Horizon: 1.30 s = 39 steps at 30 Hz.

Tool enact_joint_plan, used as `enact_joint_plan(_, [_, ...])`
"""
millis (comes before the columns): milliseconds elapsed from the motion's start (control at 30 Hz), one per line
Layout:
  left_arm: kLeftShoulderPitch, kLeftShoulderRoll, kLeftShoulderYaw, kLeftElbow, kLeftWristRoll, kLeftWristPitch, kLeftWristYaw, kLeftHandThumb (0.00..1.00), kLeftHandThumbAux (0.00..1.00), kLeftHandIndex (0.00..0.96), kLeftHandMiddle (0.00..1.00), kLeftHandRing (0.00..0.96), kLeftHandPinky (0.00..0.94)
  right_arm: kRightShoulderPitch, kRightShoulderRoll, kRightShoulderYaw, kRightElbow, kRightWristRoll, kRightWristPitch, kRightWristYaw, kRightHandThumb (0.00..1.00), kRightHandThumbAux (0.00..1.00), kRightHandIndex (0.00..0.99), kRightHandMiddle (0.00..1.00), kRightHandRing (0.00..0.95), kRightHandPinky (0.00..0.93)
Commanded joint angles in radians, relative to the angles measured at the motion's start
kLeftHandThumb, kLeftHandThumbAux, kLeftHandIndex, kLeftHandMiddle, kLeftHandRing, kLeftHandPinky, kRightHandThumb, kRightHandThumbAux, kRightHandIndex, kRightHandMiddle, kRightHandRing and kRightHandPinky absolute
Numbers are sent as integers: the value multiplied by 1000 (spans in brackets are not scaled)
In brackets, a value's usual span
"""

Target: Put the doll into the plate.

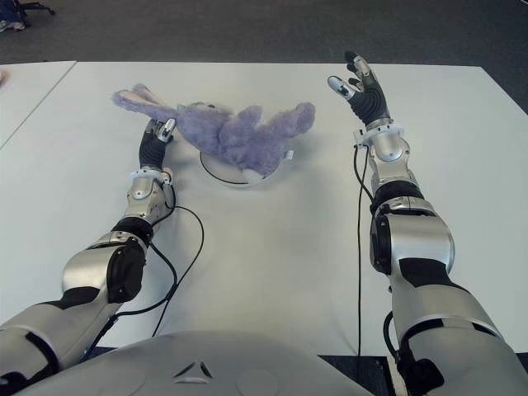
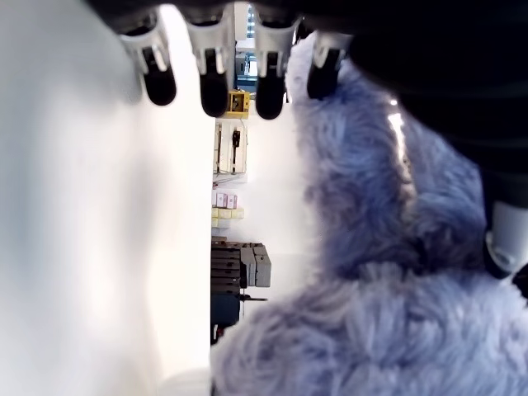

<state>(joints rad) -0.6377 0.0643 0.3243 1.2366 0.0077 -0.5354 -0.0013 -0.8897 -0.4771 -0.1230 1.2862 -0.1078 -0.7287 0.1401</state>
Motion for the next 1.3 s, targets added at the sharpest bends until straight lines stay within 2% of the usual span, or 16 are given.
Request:
enact_joint_plan(33, [171, -75, -4, 124, 1, 135, 9, 0, 478, 88, 118, 101, 85, -36, 7, -77, 3, 97, 60, 71, 159, 436, 0, 0, 0, 26])
enact_joint_plan(233, [167, -75, -7, 126, 8, 145, 16, 0, 471, 87, 117, 100, 77, -17, 77, -161, 34, 188, 183, 117, 149, 543, 0, 0, 0, 4])
enact_joint_plan(333, [166, -74, -11, 127, 15, 149, 21, 0, 471, 87, 117, 100, 77, -2, 97, -185, 36, 215, 219, 131, 127, 605, 0, 0, 0, 1])
enact_joint_plan(400, [166, -71, -11, 127, 16, 150, 17, 0, 475, 88, 118, 100, 77, 22, 129, -212, 43, 243, 256, 135, 98, 649, 0, 0, 0, 0])
enact_joint_plan(567, [170, -65, -12, 126, 16, 143, 3, 0, 490, 86, 120, 99, 64, 55, 172, -261, 50, 284, 317, 125, 25, 726, 0, 0, 0, 0])
enact_joint_plan(733, [174, -59, -11, 126, 13, 138, -8, 0, 494, 81, 120, 96, 52, 79, 200, -298, 53, 307, 360, 99, 4, 760, 0, 0, 0, 0])
enact_joint_plan(967, [180, -54, 0, 125, -1, 137, -26, 0, 491, 79, 121, 93, 52, 139, 247, -327, 60, 309, 370, 62, 0, 774, 1, 11, 0, 0])
enact_joint_plan(1300, [182, -57, 23, 124, -18, 123, -38, 0, 480, 105, 135, 105, 62, 178, 272, -335, 61, 292, 367, 24, 0, 775, 5, 25, 0, 0])
